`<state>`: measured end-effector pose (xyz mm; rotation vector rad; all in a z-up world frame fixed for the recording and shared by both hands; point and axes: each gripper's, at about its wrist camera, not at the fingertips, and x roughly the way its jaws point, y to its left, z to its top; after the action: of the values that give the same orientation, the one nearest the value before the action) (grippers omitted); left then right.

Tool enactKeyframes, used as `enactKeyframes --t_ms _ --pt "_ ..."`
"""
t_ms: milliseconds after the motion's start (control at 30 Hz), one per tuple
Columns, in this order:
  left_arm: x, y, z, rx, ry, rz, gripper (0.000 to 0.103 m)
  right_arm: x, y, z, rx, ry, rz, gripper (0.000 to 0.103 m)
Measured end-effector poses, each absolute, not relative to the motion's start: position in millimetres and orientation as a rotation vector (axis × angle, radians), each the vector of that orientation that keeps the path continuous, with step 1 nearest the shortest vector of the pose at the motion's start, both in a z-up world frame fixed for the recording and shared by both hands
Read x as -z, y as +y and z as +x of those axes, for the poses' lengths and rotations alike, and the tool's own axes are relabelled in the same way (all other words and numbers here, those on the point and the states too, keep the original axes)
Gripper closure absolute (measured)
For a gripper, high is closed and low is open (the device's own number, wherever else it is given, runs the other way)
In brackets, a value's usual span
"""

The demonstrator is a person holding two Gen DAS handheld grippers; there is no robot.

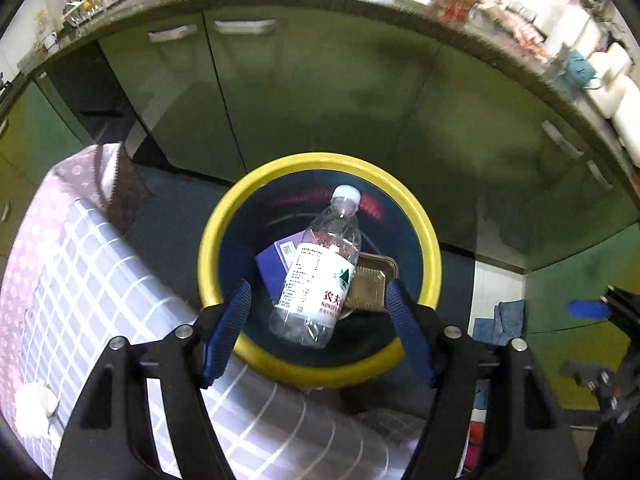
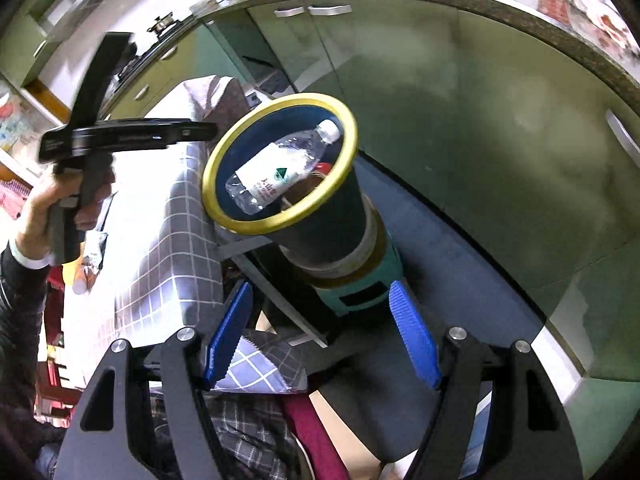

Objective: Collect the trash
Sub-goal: 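Carry the water bottle over the bin and open the left gripper, then move both grippers back toward the table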

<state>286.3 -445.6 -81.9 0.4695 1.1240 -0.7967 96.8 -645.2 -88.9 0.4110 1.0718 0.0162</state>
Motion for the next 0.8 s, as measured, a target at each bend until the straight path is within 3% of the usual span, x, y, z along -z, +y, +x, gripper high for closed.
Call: enactKeyframes --t_ms 100,233,333,567,800 --pt "50.3 -402.0 269.9 0.828 1.067 0.378 0.028 84.1 -628.8 105.8 -0.047 1.070 0.387 0.032" --pt "3.9 -303.8 232.8 0.823 0.903 0.216 0.011 73.0 -595.0 121.4 -0.114 1.071 0.322 0.031" --pt "-11.9 -223.7 209.4 0.749 0.813 0.132 0.007 64.9 -562.8 137.4 -0.166 1.081 0.254 0.031" --pt "-5.9 -47.8 196.7 0.453 0.668 -0.013 0.007 46.5 -437.9 204.4 -0.378 1.105 0.100 0.031" --pt "28.2 39.8 219.1 0.267 0.590 -0.085 0.007 48.3 -297.1 263.0 -0.637 1.133 0.000 0.030"
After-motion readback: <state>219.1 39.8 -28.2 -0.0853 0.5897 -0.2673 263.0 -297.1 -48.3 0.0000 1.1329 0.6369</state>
